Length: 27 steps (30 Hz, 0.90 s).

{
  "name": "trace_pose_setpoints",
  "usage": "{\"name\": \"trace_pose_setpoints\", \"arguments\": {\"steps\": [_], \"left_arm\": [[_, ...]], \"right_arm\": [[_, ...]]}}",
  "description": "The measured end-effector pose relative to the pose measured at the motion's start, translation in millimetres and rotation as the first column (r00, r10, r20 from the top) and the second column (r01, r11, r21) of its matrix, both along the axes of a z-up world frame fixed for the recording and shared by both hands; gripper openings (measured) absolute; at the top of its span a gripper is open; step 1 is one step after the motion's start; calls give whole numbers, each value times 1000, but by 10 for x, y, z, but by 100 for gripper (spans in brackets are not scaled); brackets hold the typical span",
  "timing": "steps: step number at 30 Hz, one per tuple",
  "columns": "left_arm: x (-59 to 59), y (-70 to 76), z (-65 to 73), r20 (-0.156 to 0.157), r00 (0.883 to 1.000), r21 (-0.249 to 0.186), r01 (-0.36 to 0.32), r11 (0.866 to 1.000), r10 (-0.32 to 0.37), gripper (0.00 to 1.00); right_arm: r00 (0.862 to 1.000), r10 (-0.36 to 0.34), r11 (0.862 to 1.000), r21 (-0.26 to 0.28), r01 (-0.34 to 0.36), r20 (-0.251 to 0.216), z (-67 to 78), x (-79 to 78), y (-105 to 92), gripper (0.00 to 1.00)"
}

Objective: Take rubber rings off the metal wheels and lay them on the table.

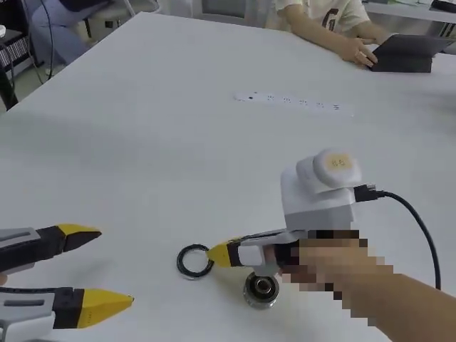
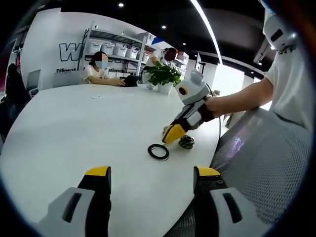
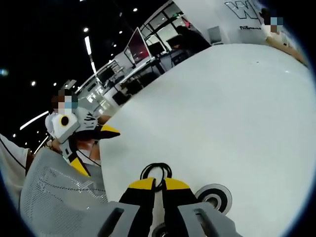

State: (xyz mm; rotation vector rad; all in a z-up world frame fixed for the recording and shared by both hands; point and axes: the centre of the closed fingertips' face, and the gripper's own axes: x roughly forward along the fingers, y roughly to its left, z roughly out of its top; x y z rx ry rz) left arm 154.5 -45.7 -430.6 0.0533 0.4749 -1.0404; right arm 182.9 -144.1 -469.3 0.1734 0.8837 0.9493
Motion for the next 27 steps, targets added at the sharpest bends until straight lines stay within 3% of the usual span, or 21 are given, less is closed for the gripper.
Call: {"name": "trace_pose_setpoints", "arguments": {"steps": [13, 27], "left_arm": [[-7, -2, 12, 6, 1000, 4, 5, 1000, -5, 65], [-12, -32, 94, 36, 999, 15, 25, 1000, -25, 67]], "right_arm": [[999, -21, 1000, -11, 21, 30, 78, 57, -115, 3], [995, -4, 1000, -15, 5, 100, 394, -11, -375, 8]]}}
